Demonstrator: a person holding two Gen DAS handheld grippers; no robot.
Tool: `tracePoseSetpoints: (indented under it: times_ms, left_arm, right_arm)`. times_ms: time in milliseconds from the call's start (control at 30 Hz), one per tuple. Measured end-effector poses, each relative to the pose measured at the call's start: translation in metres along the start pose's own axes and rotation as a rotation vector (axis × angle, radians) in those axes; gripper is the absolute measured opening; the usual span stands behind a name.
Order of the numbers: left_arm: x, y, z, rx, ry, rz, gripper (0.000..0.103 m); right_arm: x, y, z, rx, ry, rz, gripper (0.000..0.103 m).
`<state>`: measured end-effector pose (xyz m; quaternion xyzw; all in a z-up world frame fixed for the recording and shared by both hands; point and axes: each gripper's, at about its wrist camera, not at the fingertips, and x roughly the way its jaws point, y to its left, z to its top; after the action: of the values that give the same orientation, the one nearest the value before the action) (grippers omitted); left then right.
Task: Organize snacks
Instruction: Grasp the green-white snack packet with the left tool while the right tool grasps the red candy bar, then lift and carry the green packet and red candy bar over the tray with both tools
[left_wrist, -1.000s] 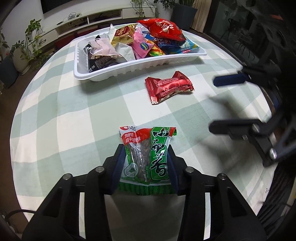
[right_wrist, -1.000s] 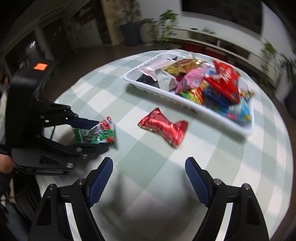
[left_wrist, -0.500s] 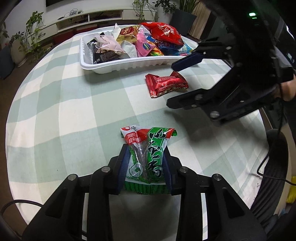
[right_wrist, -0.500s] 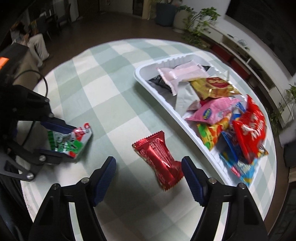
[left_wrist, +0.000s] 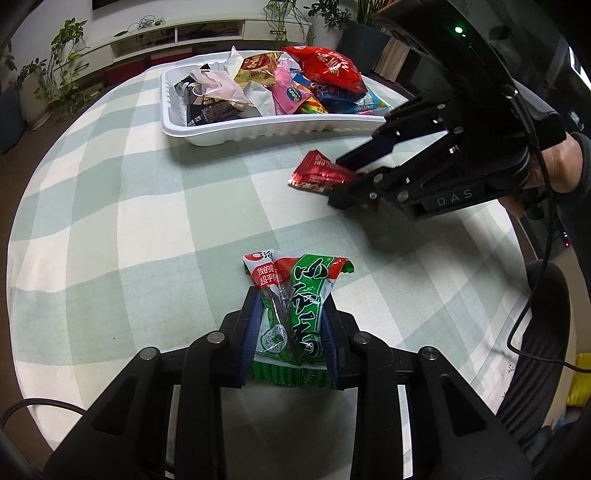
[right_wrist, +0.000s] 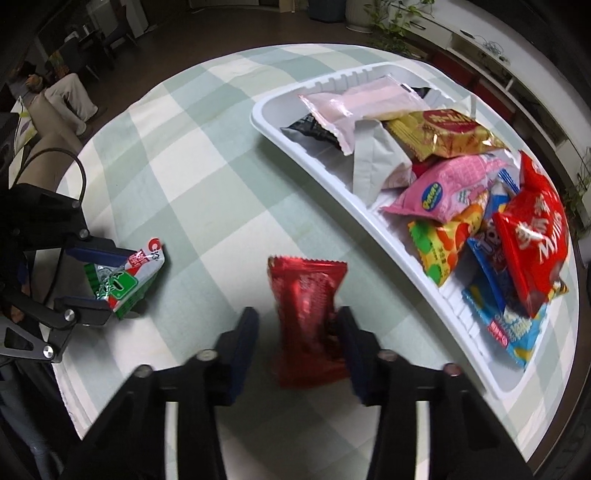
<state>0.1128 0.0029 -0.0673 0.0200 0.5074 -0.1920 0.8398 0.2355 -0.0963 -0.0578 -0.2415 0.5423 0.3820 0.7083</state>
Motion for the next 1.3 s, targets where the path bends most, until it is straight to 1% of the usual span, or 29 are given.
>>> tracePoseSetpoints:
  times_ms: [167, 233, 267, 400, 500, 600, 700, 867, 967, 1100, 1200, 1300]
  left_arm:
    - [-0.001, -0.001, -0.001, -0.004, -0.001, -0.004, 0.026]
    - [-0.002, -0.002, -0.002, -0.007, -0.001, -0.011, 0.026]
    - [-0.002, -0.002, -0.002, -0.008, -0.002, -0.012, 0.026]
    - [-0.003, -0.003, -0.003, -0.023, -0.006, -0.032, 0.024]
    - [-0.003, -0.006, -0.004, -0.031, -0.011, -0.044, 0.024]
    - [-0.004, -0.008, -0.003, -0.042, -0.017, -0.063, 0.024]
    - [-0.005, -0.008, -0.002, -0.059, -0.026, -0.084, 0.024]
    - [-0.014, -0.007, 0.003, -0.087, -0.053, -0.129, 0.024]
    - [-0.023, -0.005, 0.011, -0.102, -0.079, -0.14, 0.024]
    - [-0.036, 0.004, 0.026, -0.126, -0.116, -0.158, 0.024]
    - [-0.049, 0.012, 0.047, -0.131, -0.157, -0.156, 0.024]
    - [-0.061, 0.02, 0.074, -0.131, -0.193, -0.15, 0.024]
  right_arm:
    - [-0.007, 0.006, -0.02, 0.056, -0.043, -0.015, 0.028]
    - [-0.011, 0.008, -0.029, 0.091, -0.071, -0.021, 0.025]
    - [-0.013, 0.009, -0.032, 0.105, -0.082, -0.023, 0.02]
    - [-0.024, 0.009, -0.052, 0.206, -0.144, -0.01, 0.02]
    - [-0.033, 0.013, -0.067, 0.256, -0.178, -0.002, 0.02]
    - [-0.043, 0.008, -0.081, 0.325, -0.237, 0.023, 0.02]
    - [-0.053, 0.012, -0.099, 0.39, -0.296, 0.057, 0.02]
    - [-0.064, 0.009, -0.122, 0.49, -0.366, 0.081, 0.02]
    - [-0.077, -0.006, -0.135, 0.567, -0.41, 0.076, 0.02]
    - [-0.094, -0.028, -0.141, 0.643, -0.461, 0.049, 0.02]
    - [-0.11, -0.044, -0.14, 0.679, -0.496, 0.02, 0.02]
    - [-0.13, -0.059, -0.131, 0.697, -0.539, -0.001, 0.02]
